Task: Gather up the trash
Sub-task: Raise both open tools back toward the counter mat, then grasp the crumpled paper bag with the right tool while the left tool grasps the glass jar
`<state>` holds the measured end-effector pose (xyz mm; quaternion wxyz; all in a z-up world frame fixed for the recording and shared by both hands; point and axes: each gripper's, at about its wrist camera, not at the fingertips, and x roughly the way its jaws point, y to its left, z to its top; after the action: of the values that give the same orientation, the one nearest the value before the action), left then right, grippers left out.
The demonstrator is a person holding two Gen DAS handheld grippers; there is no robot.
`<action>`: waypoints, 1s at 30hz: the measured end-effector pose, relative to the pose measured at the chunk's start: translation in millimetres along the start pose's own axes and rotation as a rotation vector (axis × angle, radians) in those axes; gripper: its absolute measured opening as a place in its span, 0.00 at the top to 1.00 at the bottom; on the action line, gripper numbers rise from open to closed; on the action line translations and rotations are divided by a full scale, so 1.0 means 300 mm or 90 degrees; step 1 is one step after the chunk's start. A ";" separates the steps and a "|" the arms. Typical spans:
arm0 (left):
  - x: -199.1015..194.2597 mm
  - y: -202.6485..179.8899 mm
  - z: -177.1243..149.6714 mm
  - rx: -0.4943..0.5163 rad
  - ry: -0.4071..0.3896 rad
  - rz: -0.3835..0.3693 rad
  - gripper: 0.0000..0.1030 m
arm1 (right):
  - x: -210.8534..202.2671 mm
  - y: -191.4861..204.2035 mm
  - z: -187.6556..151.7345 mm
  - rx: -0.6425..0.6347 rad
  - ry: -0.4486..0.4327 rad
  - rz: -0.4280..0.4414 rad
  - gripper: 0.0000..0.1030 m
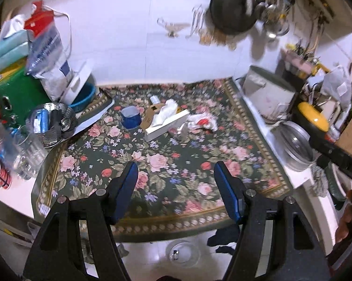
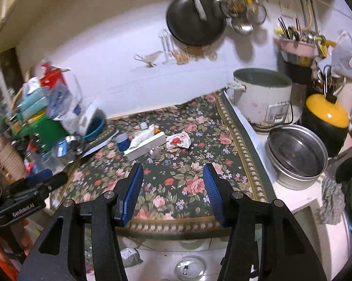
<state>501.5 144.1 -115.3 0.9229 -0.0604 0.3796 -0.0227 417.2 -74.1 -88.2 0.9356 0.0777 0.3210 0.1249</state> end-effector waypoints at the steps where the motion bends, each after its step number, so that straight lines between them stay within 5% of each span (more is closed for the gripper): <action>1: 0.033 0.009 0.009 -0.001 0.010 -0.004 0.36 | 0.026 0.001 0.008 0.003 0.008 -0.005 0.52; 11: 0.333 0.032 0.098 -0.023 0.070 -0.008 0.36 | 0.363 -0.048 0.115 0.017 0.090 -0.006 0.52; 22: 0.718 0.010 0.160 -0.098 0.160 0.049 0.36 | 0.887 -0.173 0.229 0.016 0.248 0.089 0.52; 30: 0.917 0.001 0.185 -0.150 0.190 0.070 0.36 | 1.205 -0.199 0.195 0.050 0.370 0.196 0.52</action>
<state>736.3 125.6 -268.3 0.8426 -0.1432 0.5152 0.0638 740.1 -32.4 -265.9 0.7714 0.1222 0.5636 0.2691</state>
